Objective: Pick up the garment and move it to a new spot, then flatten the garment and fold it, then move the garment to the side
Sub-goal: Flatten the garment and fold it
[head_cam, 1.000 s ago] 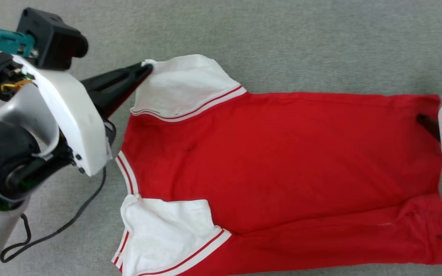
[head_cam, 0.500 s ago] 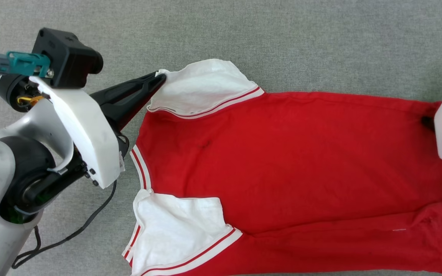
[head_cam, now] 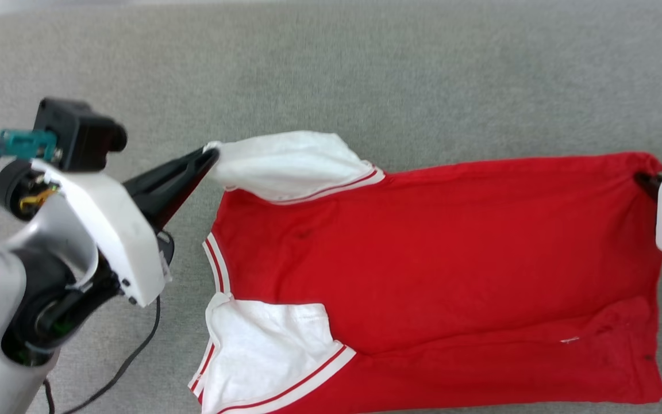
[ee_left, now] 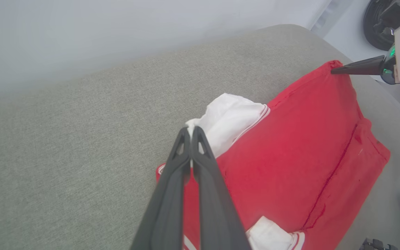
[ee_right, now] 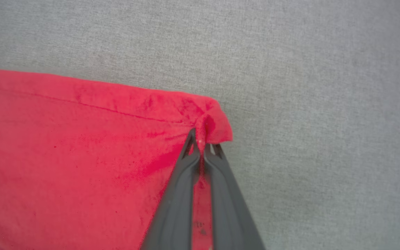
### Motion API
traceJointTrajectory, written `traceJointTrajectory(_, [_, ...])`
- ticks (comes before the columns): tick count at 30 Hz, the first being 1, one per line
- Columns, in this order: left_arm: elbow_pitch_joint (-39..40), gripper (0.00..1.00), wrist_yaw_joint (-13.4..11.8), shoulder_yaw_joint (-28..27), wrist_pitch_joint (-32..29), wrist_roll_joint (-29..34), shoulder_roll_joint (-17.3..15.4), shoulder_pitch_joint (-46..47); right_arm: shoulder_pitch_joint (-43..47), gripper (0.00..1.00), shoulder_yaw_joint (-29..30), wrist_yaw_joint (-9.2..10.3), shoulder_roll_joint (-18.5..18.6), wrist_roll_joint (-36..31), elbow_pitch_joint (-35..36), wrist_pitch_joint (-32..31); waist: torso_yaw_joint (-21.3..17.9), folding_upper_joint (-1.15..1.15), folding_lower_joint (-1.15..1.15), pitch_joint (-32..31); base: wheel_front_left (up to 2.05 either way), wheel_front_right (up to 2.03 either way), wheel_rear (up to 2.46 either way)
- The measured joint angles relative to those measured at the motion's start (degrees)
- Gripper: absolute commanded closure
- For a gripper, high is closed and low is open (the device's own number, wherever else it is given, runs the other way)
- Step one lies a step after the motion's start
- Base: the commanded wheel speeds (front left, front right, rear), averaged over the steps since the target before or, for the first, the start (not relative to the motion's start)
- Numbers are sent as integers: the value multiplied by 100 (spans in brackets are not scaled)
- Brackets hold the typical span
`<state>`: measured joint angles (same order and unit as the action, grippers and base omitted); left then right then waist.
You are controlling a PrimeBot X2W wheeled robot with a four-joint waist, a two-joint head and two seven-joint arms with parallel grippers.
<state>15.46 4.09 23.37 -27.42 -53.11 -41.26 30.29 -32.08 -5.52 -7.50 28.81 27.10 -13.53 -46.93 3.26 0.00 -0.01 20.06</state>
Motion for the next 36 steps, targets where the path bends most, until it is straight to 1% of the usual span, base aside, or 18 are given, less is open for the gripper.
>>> traceJointTrajectory(9, [269, 100, -305, -209, 327, -172, -287, -1254, 1137, 100, 249, 0, 0, 291, 675, 111, -46, 0, 0, -610, 0, 0, 0])
traceJointTrajectory(14, [397, 100, -491, -190, 425, -219, -358, -1940, 1954, 100, 438, 0, 44, 316, 990, 164, -7, 0, 0, -865, 0, 0, 0])
traceJointTrajectory(17, [389, 100, -625, -119, 389, -171, -512, -2359, 2380, 100, 490, 0, 46, 366, 1204, 154, 24, 0, 0, -962, 0, 0, 0])
traceJointTrajectory(19, [360, 100, -669, -37, 367, -159, -543, -2579, 2632, 100, 497, 0, 47, 419, 1336, 125, 41, 0, 0, -994, 0, 0, 0])
traceJointTrajectory(23, [286, 100, -667, 213, 186, -237, -579, -2972, 3039, 100, 478, 0, 97, 463, 1521, 48, 63, 0, 0, -1010, 0, 0, 0])
traceJointTrajectory(25, [227, 100, -668, 286, 183, -248, -528, -3010, 3161, 100, 402, 0, 155, 449, 1612, 45, 62, 0, 0, -997, 0, 0, 0])
traceJointTrajectory(26, [77, 100, -660, 508, 87, -123, -486, -3021, 3294, 100, 211, 0, 277, 394, 1674, 21, 53, 0, 0, -969, 0, 0, 0])
traceJointTrajectory(30, [-183, 100, -602, 724, 33, 3, -345, -3015, 3343, 100, -141, 0, 572, 200, 1648, 133, 36, 0, 0, -942, 0, 0, 0])
traceJointTrajectory(36, [-595, 100, -475, 954, 20, 144, -192, -2970, 3297, 100, -558, 0, 776, 53, 1403, 442, 21, 0, 0, -898, 0, 0, 0])
